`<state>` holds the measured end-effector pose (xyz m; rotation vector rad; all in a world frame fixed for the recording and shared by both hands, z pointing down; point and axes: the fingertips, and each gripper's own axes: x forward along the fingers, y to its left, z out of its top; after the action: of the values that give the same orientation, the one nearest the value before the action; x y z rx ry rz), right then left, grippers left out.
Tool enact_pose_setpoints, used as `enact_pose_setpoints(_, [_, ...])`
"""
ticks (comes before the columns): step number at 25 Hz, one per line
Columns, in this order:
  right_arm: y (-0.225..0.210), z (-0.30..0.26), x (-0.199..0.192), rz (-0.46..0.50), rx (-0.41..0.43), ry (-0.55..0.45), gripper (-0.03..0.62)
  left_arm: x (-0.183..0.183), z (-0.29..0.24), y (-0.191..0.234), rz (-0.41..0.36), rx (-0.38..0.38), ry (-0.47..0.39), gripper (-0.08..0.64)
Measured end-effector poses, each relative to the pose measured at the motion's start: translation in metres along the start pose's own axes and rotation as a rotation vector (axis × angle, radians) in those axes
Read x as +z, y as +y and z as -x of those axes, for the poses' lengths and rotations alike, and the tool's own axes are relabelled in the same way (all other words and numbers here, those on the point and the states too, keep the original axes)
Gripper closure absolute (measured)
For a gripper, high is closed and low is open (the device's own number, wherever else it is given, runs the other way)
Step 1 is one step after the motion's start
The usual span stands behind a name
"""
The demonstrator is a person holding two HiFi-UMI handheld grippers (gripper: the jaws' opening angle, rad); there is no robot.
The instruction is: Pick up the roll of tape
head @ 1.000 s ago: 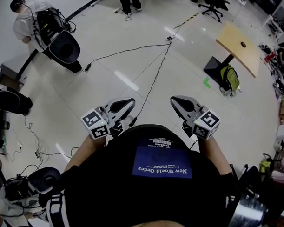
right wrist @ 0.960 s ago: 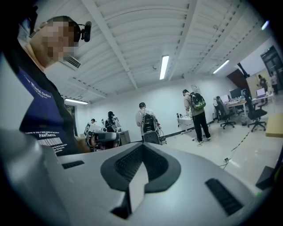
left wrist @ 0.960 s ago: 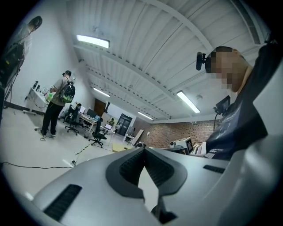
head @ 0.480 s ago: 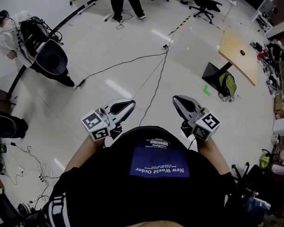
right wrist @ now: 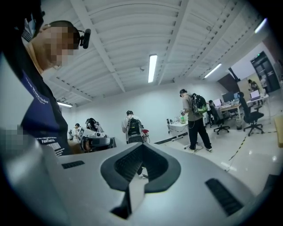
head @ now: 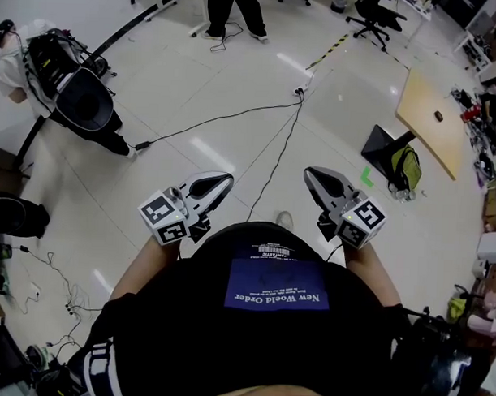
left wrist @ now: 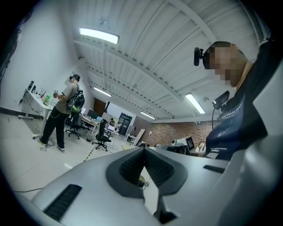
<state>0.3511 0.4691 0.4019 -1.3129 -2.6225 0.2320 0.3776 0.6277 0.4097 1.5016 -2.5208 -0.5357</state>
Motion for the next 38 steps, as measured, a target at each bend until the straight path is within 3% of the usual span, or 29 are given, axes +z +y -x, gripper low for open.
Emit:
enact_pose_setpoints(7, [-0.137, 0.002, 0.043, 0.049, 0.105, -0.004, 0.607, 0.034, -0.13, 0.033, -0.022, 0.072, -0.048, 0.555])
enact_pose_setpoints(10, [-0.176, 0.001, 0.058, 0.063, 0.135, -0.01, 0.607, 0.045, -0.167, 0.042, -0.03, 0.098, -0.048, 0.555])
enact_pose_setpoints(17, [-0.26, -0.012, 0.075, 0.05, 0.123, -0.019, 0.607, 0.059, -0.242, 0.082, -0.004, 0.09, -0.005, 0.555])
enact_pose_setpoints(26, [-0.322, -0.066, 0.078, 0.015, -0.001, -0.042, 0.607, 0.069, -0.287, 0.174, 0.021, -0.059, 0.023, 0.555])
enact_pose_setpoints(32, [-0.363, -0.149, 0.095, 0.031, -0.127, -0.061, 0.607, 0.111, -0.295, 0.28, 0.017, -0.176, 0.045, 0.555])
enact_pose_setpoints(38, [-0.406, -0.203, 0.118, 0.016, -0.218, -0.091, 0.607, 0.147, -0.313, 0.357, -0.004, -0.257, 0.106, 0.555])
